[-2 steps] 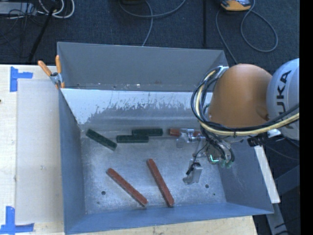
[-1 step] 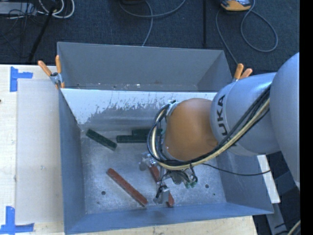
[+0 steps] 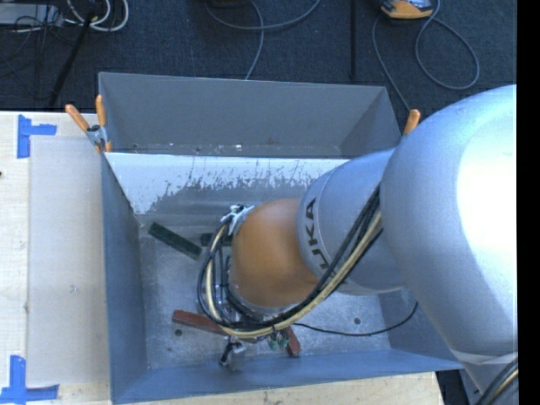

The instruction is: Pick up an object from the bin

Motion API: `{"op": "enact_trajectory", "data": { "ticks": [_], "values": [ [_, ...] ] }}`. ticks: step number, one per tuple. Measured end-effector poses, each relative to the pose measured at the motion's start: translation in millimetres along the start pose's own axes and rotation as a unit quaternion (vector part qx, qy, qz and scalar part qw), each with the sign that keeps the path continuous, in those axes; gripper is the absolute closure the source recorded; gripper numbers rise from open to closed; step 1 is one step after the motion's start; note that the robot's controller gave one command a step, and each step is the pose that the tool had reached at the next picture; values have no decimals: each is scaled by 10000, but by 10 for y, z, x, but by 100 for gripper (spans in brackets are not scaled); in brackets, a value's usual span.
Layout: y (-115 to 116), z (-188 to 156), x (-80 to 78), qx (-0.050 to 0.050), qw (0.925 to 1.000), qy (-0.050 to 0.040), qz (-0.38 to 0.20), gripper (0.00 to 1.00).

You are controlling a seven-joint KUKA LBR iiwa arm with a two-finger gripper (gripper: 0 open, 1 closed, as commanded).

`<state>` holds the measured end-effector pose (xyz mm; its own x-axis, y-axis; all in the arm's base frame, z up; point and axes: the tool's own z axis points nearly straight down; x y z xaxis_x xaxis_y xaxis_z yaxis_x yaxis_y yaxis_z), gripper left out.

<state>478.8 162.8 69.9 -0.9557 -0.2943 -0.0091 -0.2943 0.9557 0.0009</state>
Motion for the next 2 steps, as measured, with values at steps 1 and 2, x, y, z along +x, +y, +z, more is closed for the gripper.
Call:
{"op": "enact_trajectory", "data": {
  "ticks": [1, 2],
  "values": [
    [-31, 1, 23, 2, 10000, 40, 37, 100],
    [-172, -1629, 2, 8, 10000, 4, -37, 100]
  ]
}}
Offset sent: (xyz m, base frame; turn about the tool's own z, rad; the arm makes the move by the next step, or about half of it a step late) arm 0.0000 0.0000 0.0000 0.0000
